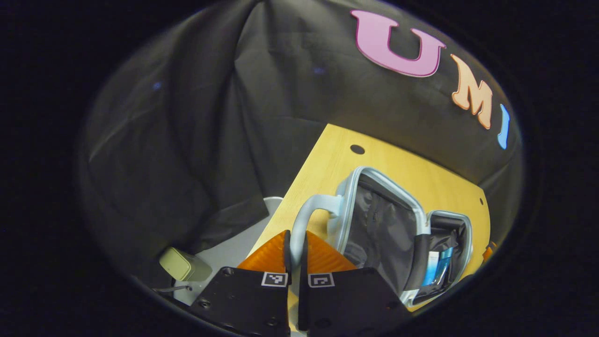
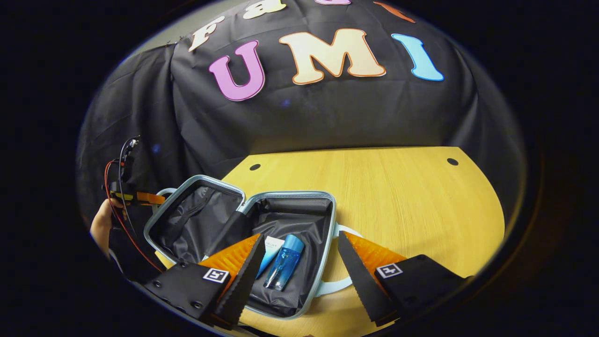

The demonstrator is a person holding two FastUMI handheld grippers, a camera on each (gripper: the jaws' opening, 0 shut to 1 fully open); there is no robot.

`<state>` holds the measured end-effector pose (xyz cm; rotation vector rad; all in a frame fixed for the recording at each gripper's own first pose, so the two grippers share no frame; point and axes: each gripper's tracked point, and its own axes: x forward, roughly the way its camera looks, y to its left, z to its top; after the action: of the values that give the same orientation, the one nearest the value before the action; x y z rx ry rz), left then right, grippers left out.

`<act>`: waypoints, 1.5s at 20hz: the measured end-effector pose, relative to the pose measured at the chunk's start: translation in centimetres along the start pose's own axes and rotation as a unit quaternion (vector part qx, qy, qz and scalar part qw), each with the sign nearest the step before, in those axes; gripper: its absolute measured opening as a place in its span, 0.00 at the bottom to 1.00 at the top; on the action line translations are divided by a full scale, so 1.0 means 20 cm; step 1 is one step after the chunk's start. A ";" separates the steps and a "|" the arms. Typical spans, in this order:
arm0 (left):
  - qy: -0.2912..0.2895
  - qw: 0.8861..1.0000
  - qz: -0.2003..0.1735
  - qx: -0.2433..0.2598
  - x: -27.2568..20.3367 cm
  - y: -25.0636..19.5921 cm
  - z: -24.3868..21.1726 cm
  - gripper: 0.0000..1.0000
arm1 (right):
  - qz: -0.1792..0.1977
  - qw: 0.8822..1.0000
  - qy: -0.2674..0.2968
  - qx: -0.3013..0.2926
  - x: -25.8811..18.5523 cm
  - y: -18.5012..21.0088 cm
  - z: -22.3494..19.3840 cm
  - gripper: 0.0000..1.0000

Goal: First open the suitcase, pack the skin care products into it, and then close the suitcase.

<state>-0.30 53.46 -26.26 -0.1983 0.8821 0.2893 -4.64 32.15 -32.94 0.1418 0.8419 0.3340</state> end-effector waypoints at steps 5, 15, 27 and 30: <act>-0.036 0.999 -0.006 -0.005 -0.23 -0.18 0.10 0.01 | 0.028 1.000 -0.010 -0.003 -0.07 -0.08 0.10 0.98; -0.112 0.990 -0.081 0.026 -0.65 -0.84 0.27 0.01 | 0.044 0.998 -0.032 -0.006 -0.20 -0.27 0.22 0.98; -0.122 0.967 -0.215 0.055 -0.80 -1.59 0.22 0.04 | 0.027 0.999 -0.042 0.006 -0.38 -0.47 0.19 0.98; -0.109 0.959 -0.256 0.043 -0.81 -1.78 0.16 0.01 | 0.014 0.999 -0.043 0.013 -0.42 -0.56 0.17 0.98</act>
<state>3.89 18.10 -9.76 -0.3009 0.5958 -0.2082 -4.64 18.73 -27.55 0.1915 0.7608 0.3398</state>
